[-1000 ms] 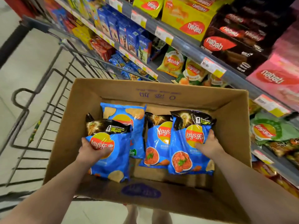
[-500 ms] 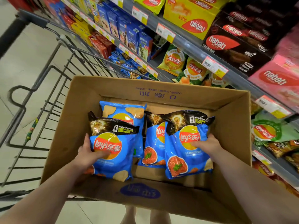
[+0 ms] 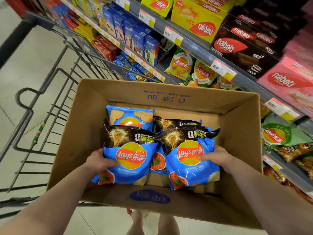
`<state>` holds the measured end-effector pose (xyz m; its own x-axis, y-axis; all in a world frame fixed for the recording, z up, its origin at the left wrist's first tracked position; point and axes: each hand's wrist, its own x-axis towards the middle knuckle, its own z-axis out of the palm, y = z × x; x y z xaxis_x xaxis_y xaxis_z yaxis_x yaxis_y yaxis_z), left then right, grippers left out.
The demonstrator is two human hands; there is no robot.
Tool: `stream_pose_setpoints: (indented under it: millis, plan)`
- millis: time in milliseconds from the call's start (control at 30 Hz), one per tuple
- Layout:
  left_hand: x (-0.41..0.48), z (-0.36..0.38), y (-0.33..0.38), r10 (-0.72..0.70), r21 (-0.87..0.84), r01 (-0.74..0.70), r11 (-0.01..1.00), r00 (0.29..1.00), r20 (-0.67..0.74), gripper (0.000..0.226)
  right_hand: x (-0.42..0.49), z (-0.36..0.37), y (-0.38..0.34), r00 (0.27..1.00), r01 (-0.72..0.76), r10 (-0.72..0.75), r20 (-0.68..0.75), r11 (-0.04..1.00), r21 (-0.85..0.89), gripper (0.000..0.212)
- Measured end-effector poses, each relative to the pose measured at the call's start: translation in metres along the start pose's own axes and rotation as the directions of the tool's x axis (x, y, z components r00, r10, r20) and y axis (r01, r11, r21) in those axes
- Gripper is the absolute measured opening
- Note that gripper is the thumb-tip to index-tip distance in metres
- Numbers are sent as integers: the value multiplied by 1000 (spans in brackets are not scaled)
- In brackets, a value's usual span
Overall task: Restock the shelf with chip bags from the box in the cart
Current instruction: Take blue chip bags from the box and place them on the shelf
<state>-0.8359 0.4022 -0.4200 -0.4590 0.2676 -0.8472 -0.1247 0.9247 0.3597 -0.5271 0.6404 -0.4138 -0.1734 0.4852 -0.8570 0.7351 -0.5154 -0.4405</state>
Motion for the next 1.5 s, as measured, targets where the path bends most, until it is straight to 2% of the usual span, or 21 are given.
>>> stream_pose_setpoints:
  millis: [200,367,467,633,833,933,1100,1233,1500]
  plan:
    - [-10,4,0,37,-111,-30,993,998,60,54,-11,6,7,996,88,-86,-27,992,90,29]
    - [-23,5,5,123,-176,-105,979,988,95,57,-28,8,7,989,143,-138,-46,979,143,22]
    - [-33,6,10,210,-229,-182,956,972,103,52,-42,9,0,985,168,-159,-66,971,168,23]
    - [-48,-6,21,324,-290,-291,912,943,71,45,-75,12,-22,963,250,-225,-149,951,184,37]
    - [-65,-25,45,429,-426,-387,818,903,3,52,-127,6,-44,906,394,-318,-280,875,282,31]
    - [-74,-24,61,495,-477,-434,764,869,1,38,-149,-4,-48,869,454,-346,-354,842,290,20]
    - [-100,-15,86,598,-510,-509,694,802,13,46,-189,-28,-44,833,497,-354,-425,815,297,22]
    - [-128,-3,106,674,-479,-579,660,737,39,50,-227,-51,-27,795,559,-368,-482,753,347,18]
    - [-213,79,130,799,-462,-670,581,577,169,53,-327,-117,80,700,636,-318,-639,685,355,19]
